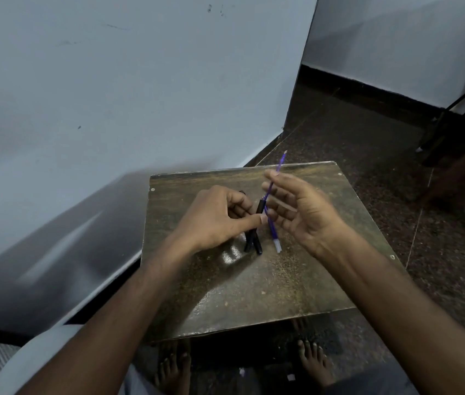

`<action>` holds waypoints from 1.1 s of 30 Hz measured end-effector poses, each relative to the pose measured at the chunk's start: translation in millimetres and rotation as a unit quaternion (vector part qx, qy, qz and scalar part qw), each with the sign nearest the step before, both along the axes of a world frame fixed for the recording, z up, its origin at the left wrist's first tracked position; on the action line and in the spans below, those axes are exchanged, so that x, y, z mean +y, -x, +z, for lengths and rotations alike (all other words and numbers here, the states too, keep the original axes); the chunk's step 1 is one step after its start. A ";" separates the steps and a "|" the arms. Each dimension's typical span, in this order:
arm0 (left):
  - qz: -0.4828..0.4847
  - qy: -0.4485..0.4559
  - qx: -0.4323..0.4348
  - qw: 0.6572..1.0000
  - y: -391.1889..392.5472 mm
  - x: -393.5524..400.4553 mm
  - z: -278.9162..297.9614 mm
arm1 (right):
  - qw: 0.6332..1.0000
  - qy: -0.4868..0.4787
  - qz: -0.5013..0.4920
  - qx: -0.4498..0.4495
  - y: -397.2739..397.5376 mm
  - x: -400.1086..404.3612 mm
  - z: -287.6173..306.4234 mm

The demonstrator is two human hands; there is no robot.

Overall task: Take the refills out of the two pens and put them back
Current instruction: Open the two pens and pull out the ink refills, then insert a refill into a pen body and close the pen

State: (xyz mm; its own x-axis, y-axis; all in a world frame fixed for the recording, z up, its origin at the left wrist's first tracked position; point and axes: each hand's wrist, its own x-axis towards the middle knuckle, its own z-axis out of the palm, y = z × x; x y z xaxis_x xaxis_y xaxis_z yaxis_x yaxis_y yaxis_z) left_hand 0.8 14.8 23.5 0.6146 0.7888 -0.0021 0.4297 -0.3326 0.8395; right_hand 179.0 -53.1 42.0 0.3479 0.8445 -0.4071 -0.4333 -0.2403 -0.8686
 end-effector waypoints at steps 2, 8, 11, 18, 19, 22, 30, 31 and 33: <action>-0.004 0.008 0.004 1.000 0.9 -0.2 -0.5 | 0.997 -0.038 -0.062 0.012 -15.9 4.0 5.3; 0.026 0.041 -0.012 0.999 4.6 3.1 -1.1 | 0.924 0.006 -0.026 -0.381 -70.2 -2.2 10.2; 0.045 0.043 -0.010 0.998 4.8 6.2 -1.6 | 0.801 0.102 0.048 -0.589 -85.7 -3.4 -1.0; 0.080 0.042 -0.029 0.995 5.5 9.2 -6.7 | 0.784 0.173 0.080 -0.591 -99.3 0.0 -19.9; 0.081 0.042 -0.030 0.995 5.4 9.5 -7.1 | 0.784 0.174 0.076 -0.590 -99.4 0.9 -20.7; 0.080 0.042 -0.031 0.995 5.4 9.3 -7.1 | 0.783 0.176 0.072 -0.592 -99.6 1.8 -21.8; 0.080 0.038 -0.026 0.996 5.1 10.2 -7.7 | 0.787 0.173 0.074 -0.587 -101.5 3.0 -23.6; 0.079 0.036 -0.024 0.996 5.5 10.0 -7.5 | 0.787 0.174 0.075 -0.587 -101.7 3.3 -23.6; 0.078 0.036 -0.024 0.996 6.1 9.6 -6.9 | 0.786 0.175 0.080 -0.588 -101.7 3.1 -23.3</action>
